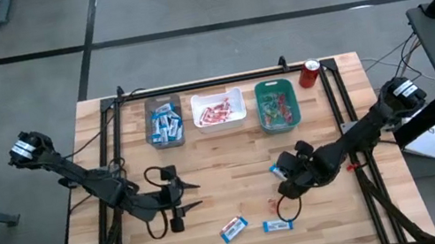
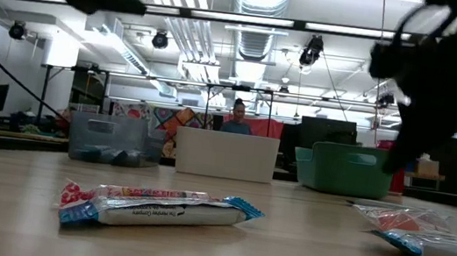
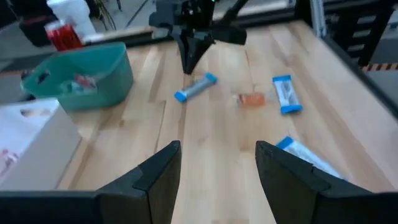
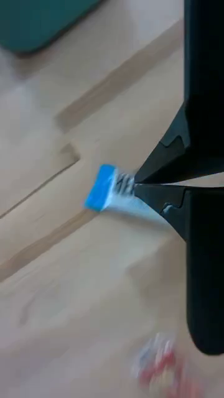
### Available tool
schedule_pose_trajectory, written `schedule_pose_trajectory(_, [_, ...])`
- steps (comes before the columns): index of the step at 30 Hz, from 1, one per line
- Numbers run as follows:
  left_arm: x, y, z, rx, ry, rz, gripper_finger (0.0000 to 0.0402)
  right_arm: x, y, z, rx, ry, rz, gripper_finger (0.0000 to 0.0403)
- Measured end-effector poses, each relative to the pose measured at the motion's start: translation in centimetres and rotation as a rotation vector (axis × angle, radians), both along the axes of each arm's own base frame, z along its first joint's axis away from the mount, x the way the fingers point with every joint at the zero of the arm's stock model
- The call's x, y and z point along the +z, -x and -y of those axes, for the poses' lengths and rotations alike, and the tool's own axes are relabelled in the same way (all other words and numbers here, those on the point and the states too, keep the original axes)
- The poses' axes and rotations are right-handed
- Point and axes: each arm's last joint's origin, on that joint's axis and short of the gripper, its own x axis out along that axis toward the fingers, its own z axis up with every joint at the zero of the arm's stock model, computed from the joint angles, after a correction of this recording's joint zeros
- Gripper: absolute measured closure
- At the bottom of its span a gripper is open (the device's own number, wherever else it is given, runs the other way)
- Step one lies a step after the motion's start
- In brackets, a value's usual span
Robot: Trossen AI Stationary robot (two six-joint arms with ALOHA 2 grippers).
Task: Sort candy
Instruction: Put the white chocolate into the gray bin
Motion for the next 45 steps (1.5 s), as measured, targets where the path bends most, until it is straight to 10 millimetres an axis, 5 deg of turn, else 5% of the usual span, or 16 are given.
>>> schedule_pose_trajectory(5, [-1.3,-0.6,0.4,0.02,0.014,-0.04,0.0212,-3.5,1.3,0.6,-0.022,-0.016,0.014,0.0394])
schedule_pose_trajectory(11, [-2.0,-1.0,0.6,0.034,0.028,-0.047,0.0212,-4.7,0.7,1.4,0.003,-0.013,0.212,0.0394])
schedule_pose_trajectory(15, [-1.9,-1.1,0.6,0.051,0.012,-0.029,0.0212,-3.5,-1.8,2.6,0.051,0.014,0.456,0.0394])
schedule_pose_trajectory(19, [-1.6,-1.2,0.7,0.047,-0.003,-0.004,0.0212,-0.3,-4.4,3.5,0.193,0.145,0.698,0.0394])
schedule_pose_trajectory(23, [-1.3,-1.5,0.8,0.048,0.021,0.037,0.022,2.9,-4.9,3.7,0.435,0.205,0.694,0.0394])
schedule_pose_trajectory(26, [-1.6,-1.9,1.0,0.044,0.029,0.053,0.0239,3.6,-4.0,3.4,0.613,0.165,0.603,0.0394])
schedule_pose_trajectory(31, [-2.3,-2.4,1.3,0.043,-0.001,0.055,0.0273,2.7,-1.6,2.9,0.658,0.114,0.491,0.0394])
schedule_pose_trajectory(45, [-2.6,-2.9,1.3,0.053,-0.009,0.075,0.0326,-5.2,4.3,3.8,0.546,0.069,0.557,0.0393])
